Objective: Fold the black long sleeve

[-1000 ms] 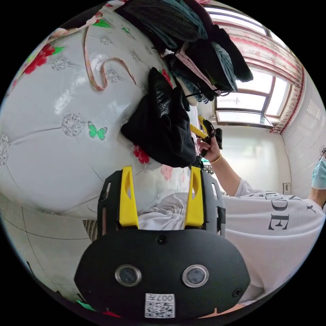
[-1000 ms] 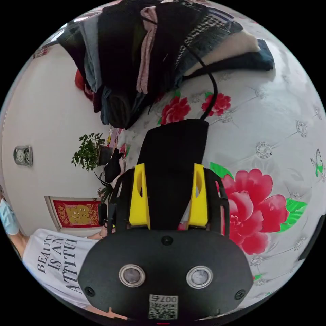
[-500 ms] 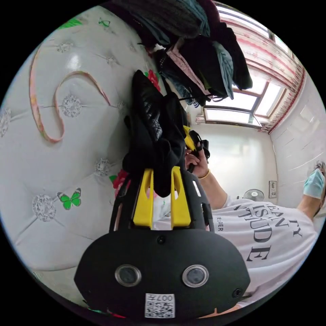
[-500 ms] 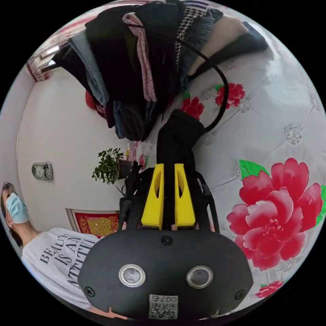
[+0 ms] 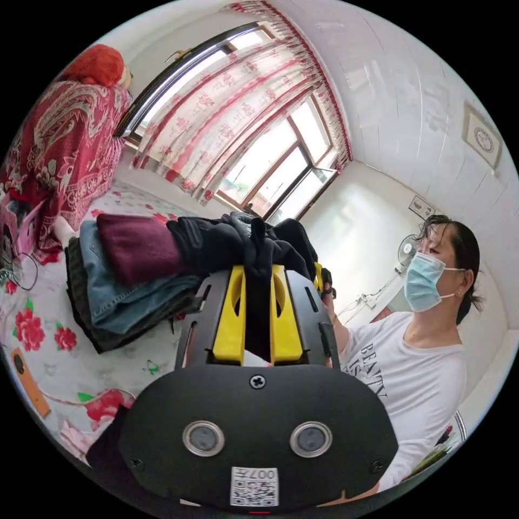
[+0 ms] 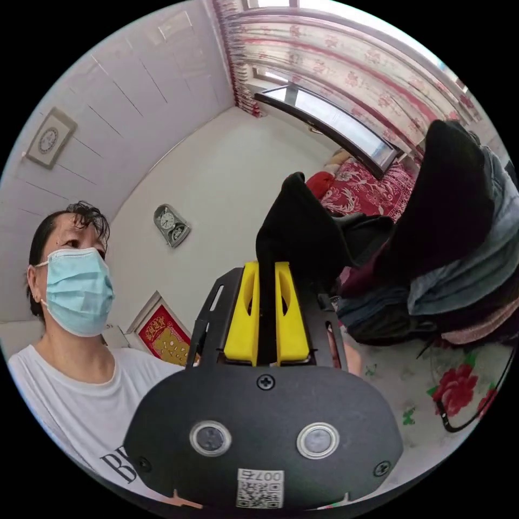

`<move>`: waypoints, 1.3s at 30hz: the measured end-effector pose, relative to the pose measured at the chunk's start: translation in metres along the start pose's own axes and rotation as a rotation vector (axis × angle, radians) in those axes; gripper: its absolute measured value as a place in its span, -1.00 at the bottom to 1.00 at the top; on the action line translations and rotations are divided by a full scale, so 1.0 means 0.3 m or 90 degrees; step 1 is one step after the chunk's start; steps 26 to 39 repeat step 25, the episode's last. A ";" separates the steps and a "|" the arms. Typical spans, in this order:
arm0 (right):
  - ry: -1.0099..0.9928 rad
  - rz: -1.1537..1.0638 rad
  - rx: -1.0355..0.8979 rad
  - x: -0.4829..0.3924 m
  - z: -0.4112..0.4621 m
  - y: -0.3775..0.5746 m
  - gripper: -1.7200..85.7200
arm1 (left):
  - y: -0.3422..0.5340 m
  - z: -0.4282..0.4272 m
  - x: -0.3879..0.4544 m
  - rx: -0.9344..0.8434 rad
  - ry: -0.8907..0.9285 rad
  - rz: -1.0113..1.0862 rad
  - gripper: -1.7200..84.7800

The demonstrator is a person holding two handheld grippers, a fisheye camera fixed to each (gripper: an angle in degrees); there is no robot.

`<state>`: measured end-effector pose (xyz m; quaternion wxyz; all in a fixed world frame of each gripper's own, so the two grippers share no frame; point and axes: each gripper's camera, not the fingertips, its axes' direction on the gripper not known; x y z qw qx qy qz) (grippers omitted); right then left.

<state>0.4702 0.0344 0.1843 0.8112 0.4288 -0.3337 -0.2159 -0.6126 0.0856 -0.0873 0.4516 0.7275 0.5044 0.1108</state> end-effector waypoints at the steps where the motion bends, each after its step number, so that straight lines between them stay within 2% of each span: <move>1: 0.018 -0.006 0.020 0.006 0.076 -0.059 -0.85 | -0.051 0.011 -0.019 0.002 -0.024 -0.002 -0.80; 4: 0.106 0.032 0.065 0.114 0.273 -0.149 -0.85 | -0.218 0.107 -0.153 0.031 -0.217 -0.067 -0.74; 6: 0.162 0.036 0.045 0.229 0.401 -0.163 -0.86 | -0.216 0.251 -0.251 0.030 -0.417 -0.079 -0.71; 8: 0.256 0.058 -0.032 0.396 0.518 -0.105 -0.88 | -0.130 0.390 -0.345 -0.007 -0.461 -0.101 -0.71; 11: 0.304 0.043 -0.108 0.482 0.537 0.086 -0.88 | 0.145 0.587 -0.420 -0.040 -0.435 -0.104 -0.74; 12: 0.316 0.037 -0.127 0.488 0.531 0.136 -0.88 | 0.280 0.613 -0.372 0.022 -0.449 -0.060 -0.75; 14: 0.380 0.015 -0.198 0.500 0.467 0.368 -0.86 | 0.465 0.644 -0.280 0.059 -0.469 -0.011 -0.77; 16: 0.446 0.043 -0.245 0.526 0.375 0.551 -0.86 | 0.626 0.680 -0.195 0.045 -0.483 0.017 -0.78; 19: 0.582 0.147 -0.330 0.572 0.167 0.819 -0.84 | 0.902 0.817 -0.092 -0.052 -0.446 0.046 -0.79; 20: 0.634 0.184 -0.365 0.577 0.081 0.897 -0.83 | 1.018 0.907 -0.069 -0.123 -0.435 0.041 -0.79; 24: 0.796 0.271 -0.374 0.562 -0.191 1.021 -0.80 | 1.449 1.237 -0.020 -0.368 -0.343 -0.053 -0.81; 25: 0.840 0.299 -0.365 0.564 -0.278 1.035 -0.79 | 1.501 1.272 -0.007 -0.386 -0.329 -0.068 -0.81; 39: 0.840 0.299 -0.365 0.564 -0.278 1.035 -0.79 | 1.501 1.272 -0.007 -0.386 -0.329 -0.068 -0.81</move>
